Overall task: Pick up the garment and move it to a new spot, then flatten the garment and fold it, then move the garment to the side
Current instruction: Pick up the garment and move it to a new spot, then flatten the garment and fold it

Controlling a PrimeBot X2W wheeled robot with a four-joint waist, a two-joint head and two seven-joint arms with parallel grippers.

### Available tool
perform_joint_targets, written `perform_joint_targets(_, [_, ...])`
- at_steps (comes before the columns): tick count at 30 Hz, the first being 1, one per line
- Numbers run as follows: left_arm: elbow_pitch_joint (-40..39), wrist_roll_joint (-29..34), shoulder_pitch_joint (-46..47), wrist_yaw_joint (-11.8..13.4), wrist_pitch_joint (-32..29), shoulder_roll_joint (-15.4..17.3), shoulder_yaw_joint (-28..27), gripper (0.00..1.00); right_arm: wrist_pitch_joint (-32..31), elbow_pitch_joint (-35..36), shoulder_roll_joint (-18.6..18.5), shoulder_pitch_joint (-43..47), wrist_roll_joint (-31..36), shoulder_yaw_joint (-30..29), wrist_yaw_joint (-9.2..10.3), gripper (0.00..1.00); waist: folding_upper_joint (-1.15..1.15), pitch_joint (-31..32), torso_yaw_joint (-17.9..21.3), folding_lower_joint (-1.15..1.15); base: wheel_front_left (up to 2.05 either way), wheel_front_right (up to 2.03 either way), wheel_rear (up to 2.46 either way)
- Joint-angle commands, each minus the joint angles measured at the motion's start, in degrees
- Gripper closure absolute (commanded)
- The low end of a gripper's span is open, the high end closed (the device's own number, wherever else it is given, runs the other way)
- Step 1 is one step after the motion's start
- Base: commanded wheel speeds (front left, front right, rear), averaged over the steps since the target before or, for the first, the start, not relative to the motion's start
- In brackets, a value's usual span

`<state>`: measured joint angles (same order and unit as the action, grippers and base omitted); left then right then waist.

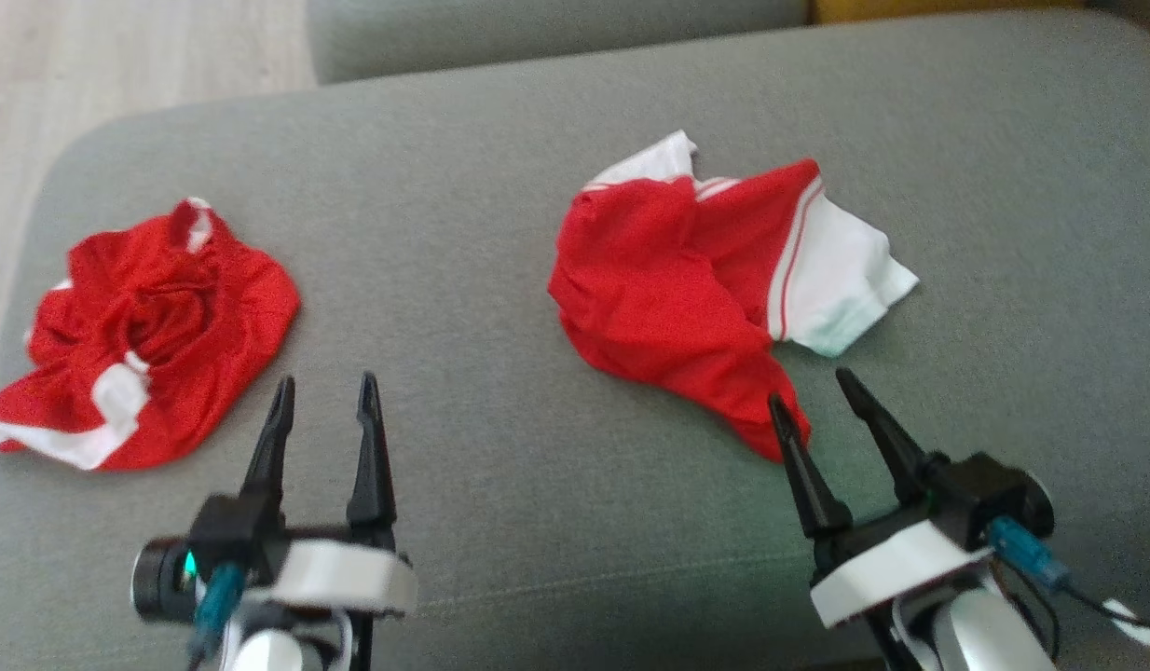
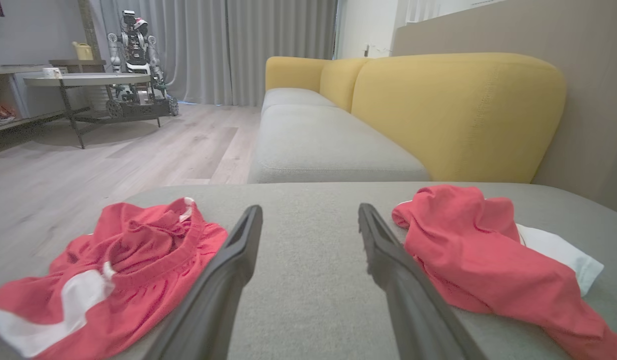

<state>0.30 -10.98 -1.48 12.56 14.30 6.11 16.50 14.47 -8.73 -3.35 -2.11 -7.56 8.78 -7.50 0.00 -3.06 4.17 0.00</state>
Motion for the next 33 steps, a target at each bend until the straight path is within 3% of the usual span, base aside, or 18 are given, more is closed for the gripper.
perform_joint_targets(1, [-2.86, 1.01, 1.13, -0.1, 0.69, -0.39, -2.52, 0.0, 0.52, 1.4, 0.47, -0.39, -0.03, 0.99, 0.01, 0.0, 0.0, 2.11, -2.0, 0.0, 0.0, 0.0, 0.0])
perform_joint_targets(10, [-4.07, 4.87, -8.65, -1.53, 0.69, -2.45, -6.05, 0.0, 0.52, -2.2, 0.47, 4.18, 0.48, -0.56, 0.01, 0.0, 0.0, 4.65, -2.96, 0.0, 0.0, 0.0, 0.0])
perform_joint_targets(33, [-4.4, 7.44, -9.23, -3.74, 0.7, -3.21, -7.29, 0.0, 0.52, -3.47, 0.47, 4.81, -1.11, -0.92, 0.01, 0.0, 0.0, 5.71, -3.18, 0.0, 0.0, 0.0, 0.0])
